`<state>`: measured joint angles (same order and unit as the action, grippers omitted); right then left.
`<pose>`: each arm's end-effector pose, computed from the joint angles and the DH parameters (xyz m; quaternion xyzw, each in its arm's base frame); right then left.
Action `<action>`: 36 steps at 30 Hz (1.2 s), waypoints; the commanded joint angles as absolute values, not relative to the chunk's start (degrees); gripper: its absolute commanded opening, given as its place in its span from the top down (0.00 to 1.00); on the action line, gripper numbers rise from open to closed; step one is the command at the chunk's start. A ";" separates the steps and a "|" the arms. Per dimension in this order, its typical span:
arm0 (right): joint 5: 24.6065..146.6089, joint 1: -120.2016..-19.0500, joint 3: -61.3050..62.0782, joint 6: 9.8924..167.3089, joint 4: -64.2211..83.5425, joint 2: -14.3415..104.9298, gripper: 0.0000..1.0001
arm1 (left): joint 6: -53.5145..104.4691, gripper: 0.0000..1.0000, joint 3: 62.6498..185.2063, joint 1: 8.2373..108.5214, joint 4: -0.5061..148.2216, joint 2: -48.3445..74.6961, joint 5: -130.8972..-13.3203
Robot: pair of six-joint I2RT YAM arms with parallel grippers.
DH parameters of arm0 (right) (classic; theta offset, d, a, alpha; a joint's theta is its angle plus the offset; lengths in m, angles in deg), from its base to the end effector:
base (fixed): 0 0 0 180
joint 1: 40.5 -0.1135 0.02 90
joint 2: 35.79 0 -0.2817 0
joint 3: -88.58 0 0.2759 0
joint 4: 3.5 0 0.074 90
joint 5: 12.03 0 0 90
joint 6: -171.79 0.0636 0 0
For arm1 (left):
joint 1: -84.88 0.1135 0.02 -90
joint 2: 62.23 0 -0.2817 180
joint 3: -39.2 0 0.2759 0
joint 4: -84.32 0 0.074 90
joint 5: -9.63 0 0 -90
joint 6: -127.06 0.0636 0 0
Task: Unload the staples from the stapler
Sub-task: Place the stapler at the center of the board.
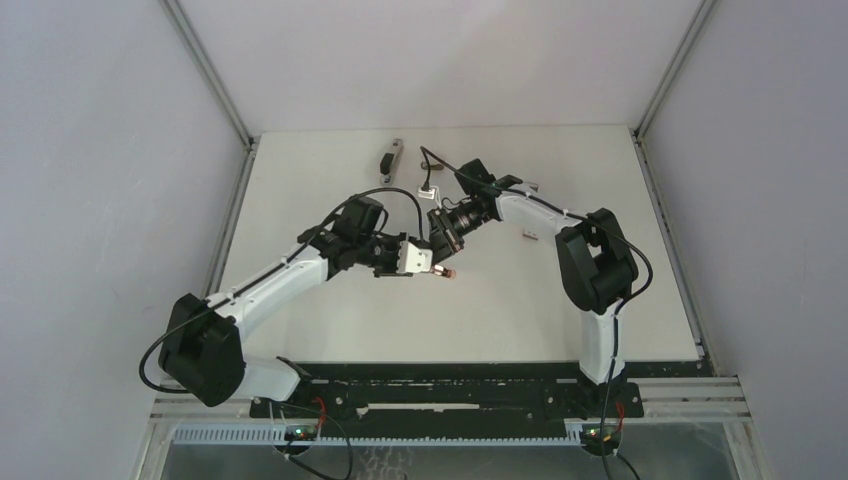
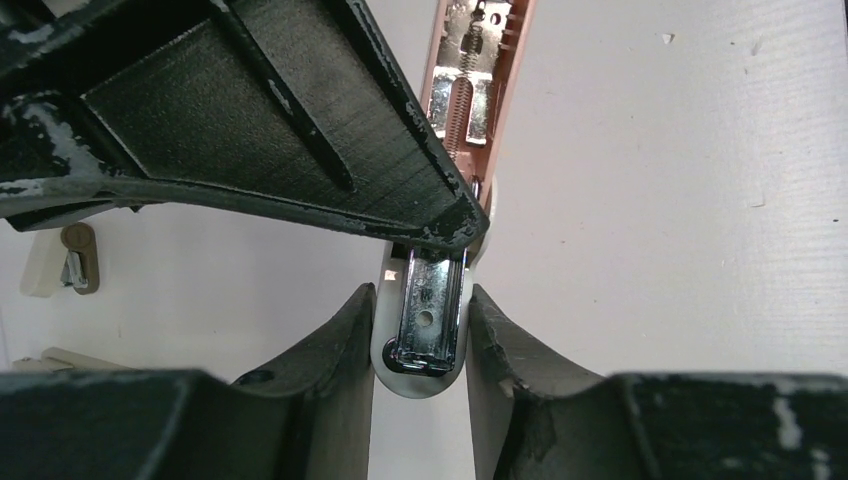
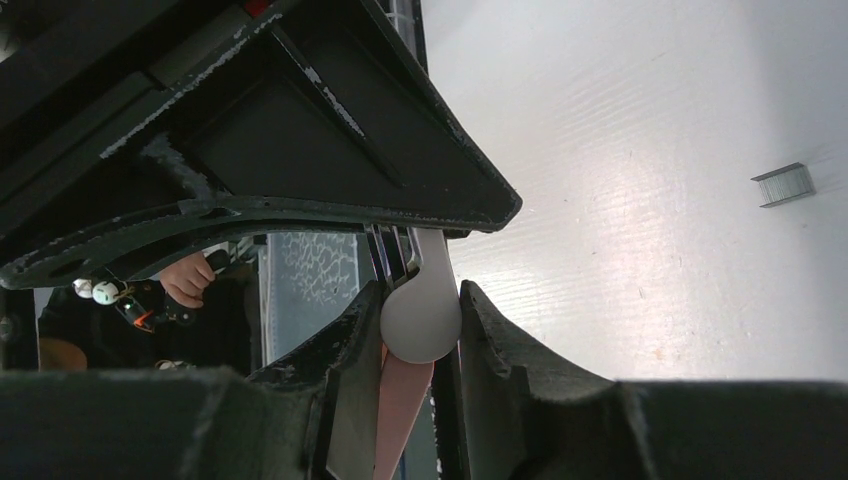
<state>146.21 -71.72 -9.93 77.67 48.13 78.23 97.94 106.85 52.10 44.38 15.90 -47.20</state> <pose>0.3443 0.2778 0.2071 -0.3522 0.7394 0.5729 0.0307 0.2455 -0.1995 0.2409 0.7238 0.5465 -0.1818 0.3800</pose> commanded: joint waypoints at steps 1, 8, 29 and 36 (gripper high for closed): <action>148.21 -71.77 -12.62 75.94 48.48 77.91 0.71 | 98.74 0.68 106.52 51.74 44.88 15.53 -47.01; 147.96 -71.37 -12.74 76.31 48.35 78.26 0.63 | 98.85 0.82 104.98 51.72 45.22 14.35 -46.40; 137.61 -64.41 -12.67 76.98 47.65 76.67 0.38 | 96.11 0.80 104.48 65.76 44.76 14.58 -45.85; 135.79 -62.54 -12.22 77.00 47.57 76.12 0.35 | 102.29 0.80 112.12 75.89 35.25 21.76 -46.83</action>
